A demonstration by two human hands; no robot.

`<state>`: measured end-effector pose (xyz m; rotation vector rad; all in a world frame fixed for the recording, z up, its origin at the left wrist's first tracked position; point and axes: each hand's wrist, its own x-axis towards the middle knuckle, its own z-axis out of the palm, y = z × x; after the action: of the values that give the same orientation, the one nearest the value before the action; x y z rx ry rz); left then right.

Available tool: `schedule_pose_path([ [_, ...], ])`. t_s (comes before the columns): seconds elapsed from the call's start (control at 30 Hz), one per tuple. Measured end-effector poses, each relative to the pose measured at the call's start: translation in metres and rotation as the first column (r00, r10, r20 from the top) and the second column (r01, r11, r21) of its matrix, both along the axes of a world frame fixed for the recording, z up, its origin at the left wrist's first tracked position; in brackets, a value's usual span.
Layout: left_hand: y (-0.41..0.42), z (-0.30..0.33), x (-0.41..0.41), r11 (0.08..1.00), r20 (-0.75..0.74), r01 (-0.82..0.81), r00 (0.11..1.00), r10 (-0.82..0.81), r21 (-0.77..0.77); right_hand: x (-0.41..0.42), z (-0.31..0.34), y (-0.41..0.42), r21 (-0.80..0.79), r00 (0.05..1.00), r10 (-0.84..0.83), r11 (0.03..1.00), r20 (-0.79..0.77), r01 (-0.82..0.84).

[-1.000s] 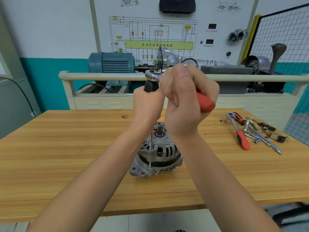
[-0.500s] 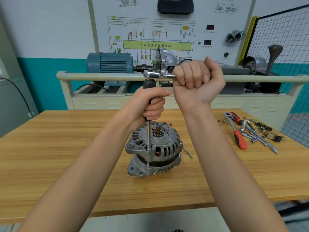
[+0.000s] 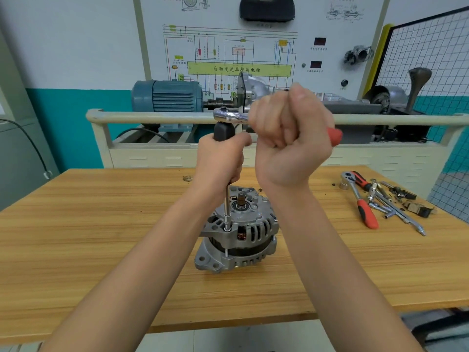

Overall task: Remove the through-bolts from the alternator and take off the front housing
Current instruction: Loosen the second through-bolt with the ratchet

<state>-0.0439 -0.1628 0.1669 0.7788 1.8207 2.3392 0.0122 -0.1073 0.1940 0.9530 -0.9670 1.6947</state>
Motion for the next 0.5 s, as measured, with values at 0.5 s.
schedule_pose_path([
  [0.5,-0.008,0.004,-0.008,0.948,0.055,0.315,0.948,-0.313,-0.039,-0.008,0.004,0.026,-0.315,0.883,0.459,0.856,0.097,-0.41],
])
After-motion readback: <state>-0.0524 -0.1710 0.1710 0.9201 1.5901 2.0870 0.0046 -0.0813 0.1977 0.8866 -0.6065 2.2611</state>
